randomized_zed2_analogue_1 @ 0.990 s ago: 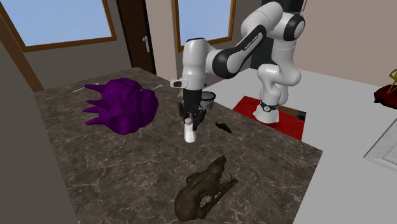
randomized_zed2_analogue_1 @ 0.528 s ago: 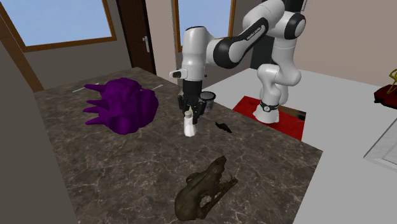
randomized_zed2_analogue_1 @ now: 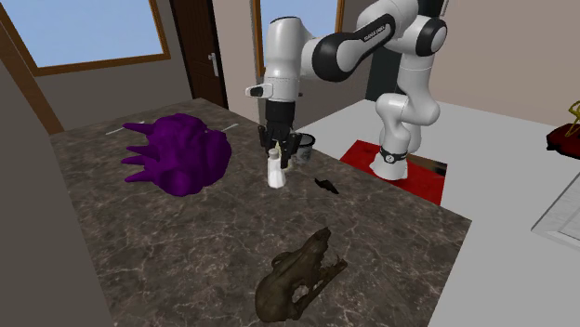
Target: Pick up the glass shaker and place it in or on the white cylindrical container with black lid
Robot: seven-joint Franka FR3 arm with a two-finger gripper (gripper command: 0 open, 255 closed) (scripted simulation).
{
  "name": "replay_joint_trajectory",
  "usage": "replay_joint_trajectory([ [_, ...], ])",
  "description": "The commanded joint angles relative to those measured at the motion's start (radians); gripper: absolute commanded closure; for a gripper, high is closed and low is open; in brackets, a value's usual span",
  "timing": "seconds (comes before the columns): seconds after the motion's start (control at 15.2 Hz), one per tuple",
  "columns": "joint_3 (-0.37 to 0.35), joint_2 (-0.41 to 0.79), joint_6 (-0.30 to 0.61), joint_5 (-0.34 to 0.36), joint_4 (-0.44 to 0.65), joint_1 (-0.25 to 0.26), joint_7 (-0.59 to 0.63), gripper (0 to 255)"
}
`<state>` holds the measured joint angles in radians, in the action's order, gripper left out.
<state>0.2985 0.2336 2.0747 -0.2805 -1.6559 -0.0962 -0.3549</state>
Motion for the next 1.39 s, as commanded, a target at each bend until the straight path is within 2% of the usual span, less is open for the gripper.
replay_joint_trajectory([
  [0.0,0.001,-0.004,-0.02,0.004,0.016,0.0,0.006,255],
  [0.66,0.064,-0.307,0.021,0.076,-0.334,-0.053,-0.109,255],
  [1.32,0.145,-0.559,-0.02,0.175,-0.549,-0.151,-0.231,255],
])
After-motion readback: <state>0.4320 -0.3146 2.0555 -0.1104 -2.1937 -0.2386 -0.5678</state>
